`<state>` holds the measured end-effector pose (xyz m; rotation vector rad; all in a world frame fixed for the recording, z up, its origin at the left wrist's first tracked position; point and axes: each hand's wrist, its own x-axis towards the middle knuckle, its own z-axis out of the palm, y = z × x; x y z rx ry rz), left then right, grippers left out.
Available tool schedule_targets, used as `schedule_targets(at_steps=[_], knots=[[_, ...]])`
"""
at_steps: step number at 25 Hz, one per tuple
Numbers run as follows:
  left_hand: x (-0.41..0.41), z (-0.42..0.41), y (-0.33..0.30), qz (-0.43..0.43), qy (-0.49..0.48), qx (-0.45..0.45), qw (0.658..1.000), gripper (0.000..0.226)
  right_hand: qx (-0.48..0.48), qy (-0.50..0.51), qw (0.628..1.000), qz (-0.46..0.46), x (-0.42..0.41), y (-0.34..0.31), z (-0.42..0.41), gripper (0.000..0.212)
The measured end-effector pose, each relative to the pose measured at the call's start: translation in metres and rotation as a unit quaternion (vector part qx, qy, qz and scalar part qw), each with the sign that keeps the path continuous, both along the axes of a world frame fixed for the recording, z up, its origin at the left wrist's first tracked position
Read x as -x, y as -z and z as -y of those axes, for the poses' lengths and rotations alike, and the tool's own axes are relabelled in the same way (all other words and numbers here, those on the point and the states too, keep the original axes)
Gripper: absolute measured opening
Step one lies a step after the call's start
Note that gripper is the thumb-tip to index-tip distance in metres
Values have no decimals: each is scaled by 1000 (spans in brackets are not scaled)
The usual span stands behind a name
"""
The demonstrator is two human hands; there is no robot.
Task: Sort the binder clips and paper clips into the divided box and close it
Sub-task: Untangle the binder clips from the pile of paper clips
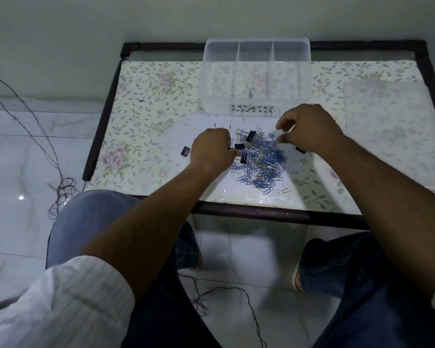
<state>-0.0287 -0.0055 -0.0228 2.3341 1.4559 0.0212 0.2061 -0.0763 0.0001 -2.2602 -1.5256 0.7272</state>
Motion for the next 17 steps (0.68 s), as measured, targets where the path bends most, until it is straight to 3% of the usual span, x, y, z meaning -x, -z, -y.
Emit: schedule_targets(at_steps=[3,8,10,14,17], knots=[[0,-3,3,50,-43,30,997,7,-13,-44,999,9,17,4,-3,25],[5,-15,-23,118,-108,41,986,12,-32,-117,992,20,54,12,-12,25],[17,-26,-32,87,-126,30,988,18,-24,-144,989,23,63,13,-17,29],[45,-39,-34,-60,-121,3,991,29,16,-165,984,58,71,16,-18,36],[38,-33,-26,-72,-80,-28,994,27,31,-159,983,86,73,20,-14,44]])
